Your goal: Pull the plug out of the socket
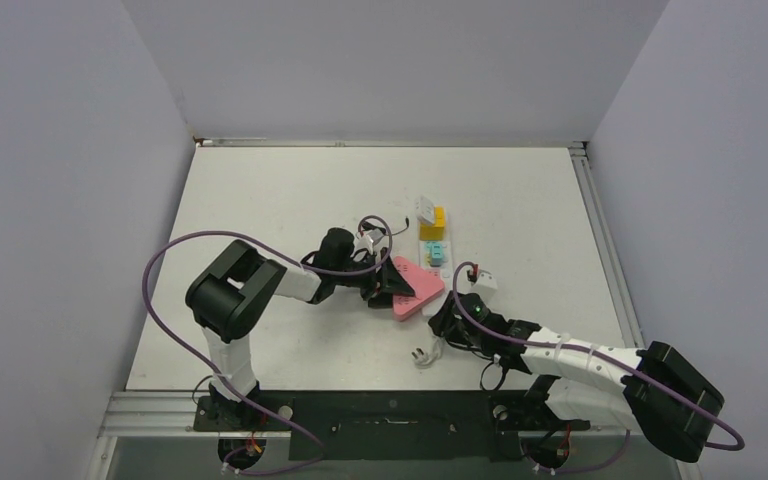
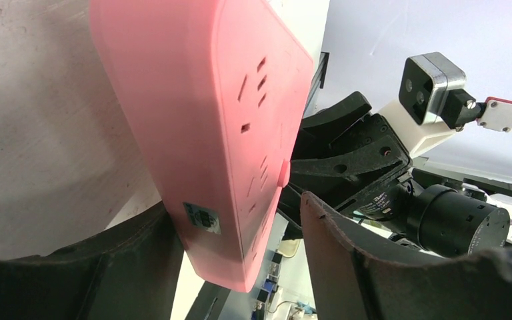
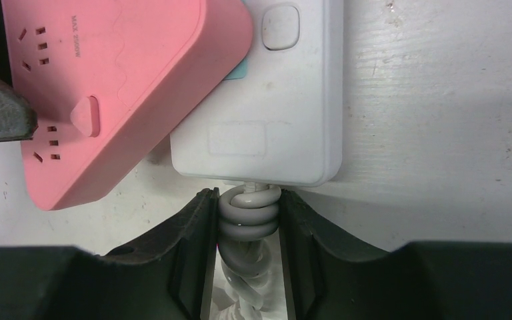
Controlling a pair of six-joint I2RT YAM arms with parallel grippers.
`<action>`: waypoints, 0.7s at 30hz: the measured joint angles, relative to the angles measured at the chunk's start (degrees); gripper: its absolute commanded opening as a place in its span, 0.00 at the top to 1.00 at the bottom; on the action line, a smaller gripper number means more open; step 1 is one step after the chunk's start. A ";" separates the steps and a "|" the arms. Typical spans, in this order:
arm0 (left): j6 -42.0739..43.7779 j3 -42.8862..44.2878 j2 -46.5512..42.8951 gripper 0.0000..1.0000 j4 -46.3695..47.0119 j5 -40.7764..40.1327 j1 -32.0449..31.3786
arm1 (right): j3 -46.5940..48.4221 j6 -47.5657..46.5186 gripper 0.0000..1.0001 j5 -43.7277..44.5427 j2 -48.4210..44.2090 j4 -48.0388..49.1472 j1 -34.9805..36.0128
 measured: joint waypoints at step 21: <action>-4.04 -0.92 2.08 0.55 4.79 1.49 1.33 | -1.31 0.63 0.95 -2.95 -0.46 3.30 -0.04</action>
